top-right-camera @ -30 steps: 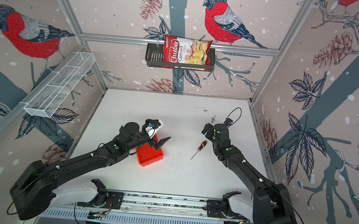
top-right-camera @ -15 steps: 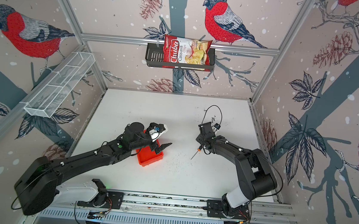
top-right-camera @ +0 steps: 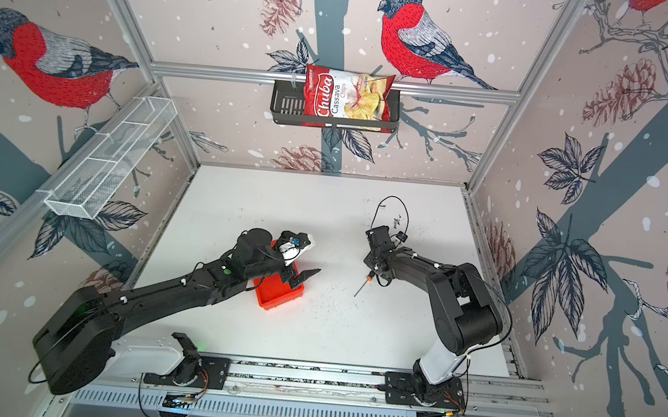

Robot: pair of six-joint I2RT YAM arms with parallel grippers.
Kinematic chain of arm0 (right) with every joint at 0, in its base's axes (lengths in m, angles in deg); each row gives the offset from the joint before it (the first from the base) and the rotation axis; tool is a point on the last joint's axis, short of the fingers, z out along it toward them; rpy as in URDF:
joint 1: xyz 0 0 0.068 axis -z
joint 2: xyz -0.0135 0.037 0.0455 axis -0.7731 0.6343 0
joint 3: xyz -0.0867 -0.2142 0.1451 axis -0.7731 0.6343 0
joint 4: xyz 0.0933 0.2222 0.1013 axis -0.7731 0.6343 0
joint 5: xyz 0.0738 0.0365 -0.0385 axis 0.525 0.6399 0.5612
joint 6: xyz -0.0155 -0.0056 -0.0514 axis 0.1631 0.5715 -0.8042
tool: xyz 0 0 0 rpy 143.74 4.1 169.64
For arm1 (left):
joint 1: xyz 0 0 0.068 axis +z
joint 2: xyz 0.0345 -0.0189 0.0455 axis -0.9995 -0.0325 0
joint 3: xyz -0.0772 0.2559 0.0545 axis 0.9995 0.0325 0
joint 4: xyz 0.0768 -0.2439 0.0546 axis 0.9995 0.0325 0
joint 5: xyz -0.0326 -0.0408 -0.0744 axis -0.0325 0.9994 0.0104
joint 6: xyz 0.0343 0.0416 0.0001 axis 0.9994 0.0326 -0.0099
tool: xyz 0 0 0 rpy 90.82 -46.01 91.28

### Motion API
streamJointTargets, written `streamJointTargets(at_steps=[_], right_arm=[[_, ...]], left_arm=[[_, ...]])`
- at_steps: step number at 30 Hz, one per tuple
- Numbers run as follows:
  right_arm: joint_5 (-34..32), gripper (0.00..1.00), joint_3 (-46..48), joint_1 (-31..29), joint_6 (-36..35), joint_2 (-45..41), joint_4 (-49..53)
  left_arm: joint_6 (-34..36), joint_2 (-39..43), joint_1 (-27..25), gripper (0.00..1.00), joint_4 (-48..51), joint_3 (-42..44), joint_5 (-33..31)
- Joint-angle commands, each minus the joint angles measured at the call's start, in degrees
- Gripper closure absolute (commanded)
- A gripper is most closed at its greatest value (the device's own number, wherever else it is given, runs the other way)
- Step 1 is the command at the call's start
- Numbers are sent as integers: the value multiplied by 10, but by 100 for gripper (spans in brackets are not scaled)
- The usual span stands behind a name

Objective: Put the screwdriver in the bin
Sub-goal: 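Close the right gripper on the orange screwdriver handle, then lift the screwdriver with the right gripper toward the open left gripper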

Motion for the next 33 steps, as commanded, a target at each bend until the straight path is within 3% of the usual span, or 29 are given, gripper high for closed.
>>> streamJointTargets(at_steps=[1, 6, 9, 15, 22, 33], right_arm=[[-4, 79, -2, 1, 10, -10, 23], [-14, 85, -1, 5, 2, -45, 21], [-16, 87, -6, 7, -15, -70, 18], [5, 90, -12, 8, -116, -131, -32], [70, 92, -15, 8, -237, -215, -106], [229, 93, 28, 6, -333, -307, -267]], left_arm=[[-13, 0, 0, 2, -18, -4, 4], [-57, -1, -1, 2, -52, -2, 6], [-131, -3, 0, 2, -123, 11, 0], [-253, -20, 0, 2, -244, 21, 15], [-296, -48, 0, 2, -275, 1, 46], [-400, -82, -1, 2, -312, -35, 53]])
